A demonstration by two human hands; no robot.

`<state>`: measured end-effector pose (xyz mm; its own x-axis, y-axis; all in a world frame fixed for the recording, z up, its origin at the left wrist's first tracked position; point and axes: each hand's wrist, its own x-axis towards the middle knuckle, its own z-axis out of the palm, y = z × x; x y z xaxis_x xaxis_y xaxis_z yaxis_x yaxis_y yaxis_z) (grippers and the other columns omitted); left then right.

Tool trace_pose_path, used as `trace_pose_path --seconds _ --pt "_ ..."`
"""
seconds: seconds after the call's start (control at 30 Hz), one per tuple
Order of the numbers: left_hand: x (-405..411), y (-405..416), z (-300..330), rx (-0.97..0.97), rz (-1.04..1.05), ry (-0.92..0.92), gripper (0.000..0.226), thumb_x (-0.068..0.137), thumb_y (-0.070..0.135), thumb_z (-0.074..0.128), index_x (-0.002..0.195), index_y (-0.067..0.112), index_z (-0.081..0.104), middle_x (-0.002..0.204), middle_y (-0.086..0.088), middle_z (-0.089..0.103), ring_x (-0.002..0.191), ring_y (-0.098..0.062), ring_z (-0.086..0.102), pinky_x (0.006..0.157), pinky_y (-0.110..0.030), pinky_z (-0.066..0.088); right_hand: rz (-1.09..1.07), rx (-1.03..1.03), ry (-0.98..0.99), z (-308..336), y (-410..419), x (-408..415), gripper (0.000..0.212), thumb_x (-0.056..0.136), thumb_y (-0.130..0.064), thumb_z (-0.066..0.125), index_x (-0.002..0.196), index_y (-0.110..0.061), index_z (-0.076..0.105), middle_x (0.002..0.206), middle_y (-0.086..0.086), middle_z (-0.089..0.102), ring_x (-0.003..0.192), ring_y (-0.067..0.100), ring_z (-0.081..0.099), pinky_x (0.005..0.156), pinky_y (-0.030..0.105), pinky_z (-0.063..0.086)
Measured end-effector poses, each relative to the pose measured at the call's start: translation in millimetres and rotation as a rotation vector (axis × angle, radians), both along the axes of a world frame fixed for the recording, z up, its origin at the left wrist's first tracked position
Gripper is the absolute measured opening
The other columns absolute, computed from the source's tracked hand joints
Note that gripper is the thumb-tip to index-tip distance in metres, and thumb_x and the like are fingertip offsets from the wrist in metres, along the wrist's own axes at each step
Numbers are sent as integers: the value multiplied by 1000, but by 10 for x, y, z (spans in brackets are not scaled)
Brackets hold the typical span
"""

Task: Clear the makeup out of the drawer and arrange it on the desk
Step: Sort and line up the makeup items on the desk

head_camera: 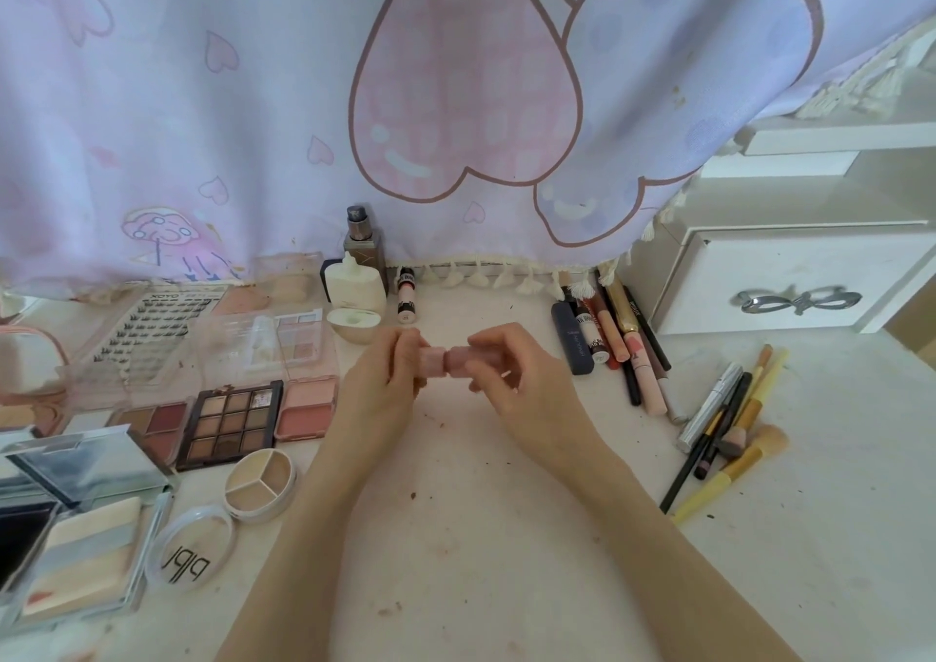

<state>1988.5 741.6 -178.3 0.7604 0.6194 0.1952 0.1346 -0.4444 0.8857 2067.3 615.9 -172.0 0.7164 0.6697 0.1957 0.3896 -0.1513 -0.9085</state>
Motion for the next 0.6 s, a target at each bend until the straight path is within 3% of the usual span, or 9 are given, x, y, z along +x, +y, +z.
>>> trace_pose_path --seconds 0.07,0.13,0.2,0.27,0.33,0.4,0.53,0.6 --pt "10 -10 -28 11 67 80 31 100 32 27 86 15 49 64 7 48 61 -11 45 55 -27 32 15 -51 -178 -41 11 -3 27 89 -12 59 116 -16 59 100 -13 59 86 -2 56 75 8 42" --pt "-3 -40 1 -32 16 -10 22 98 34 32 87 24 48 68 9 50 62 -7 47 57 -25 34 -18 -22 -128 -33 16 12 27 89 -12 59 116 -14 61 99 -10 62 84 0 57 73 11 44" --pt "-17 -53 43 6 -132 -97 6 96 38 41 96 35 46 77 11 54 61 -1 48 59 -18 38 -56 63 173 18 2 67 19 92 -16 56 106 -7 65 81 -3 65 65 5 57 57 17 44" --pt "-22 -55 27 93 -248 -134 9 90 37 44 99 36 46 80 18 56 65 1 50 61 -13 39 -27 144 528 66 -40 124 27 95 -21 51 100 1 66 67 5 62 51 11 50 47 20 37" --pt "-14 -65 20 127 -230 -139 8 88 34 44 96 33 47 77 22 57 68 4 51 62 -11 39 40 150 651 99 -76 140 30 95 -22 51 99 2 67 68 10 62 51 12 47 46 19 34" --pt "-10 -78 37 89 -126 -122 8 93 34 45 90 29 50 69 17 55 64 7 51 60 -10 38 87 125 528 98 -69 100 21 94 -17 53 100 -3 68 78 11 67 58 10 51 51 18 37" --pt "1 -19 23 47 114 -17 35 96 37 39 75 12 53 55 12 48 55 -4 46 52 -16 33 102 -20 17 30 -18 54 20 88 -11 61 105 -21 64 90 -19 64 80 -2 59 70 15 48" --pt "-13 0 30 62 125 -59 34 95 39 43 71 17 54 55 11 52 57 -8 47 53 -14 35 113 -20 -8 12 -9 47 19 88 -11 61 101 -24 64 91 -19 64 83 -1 59 71 16 49"
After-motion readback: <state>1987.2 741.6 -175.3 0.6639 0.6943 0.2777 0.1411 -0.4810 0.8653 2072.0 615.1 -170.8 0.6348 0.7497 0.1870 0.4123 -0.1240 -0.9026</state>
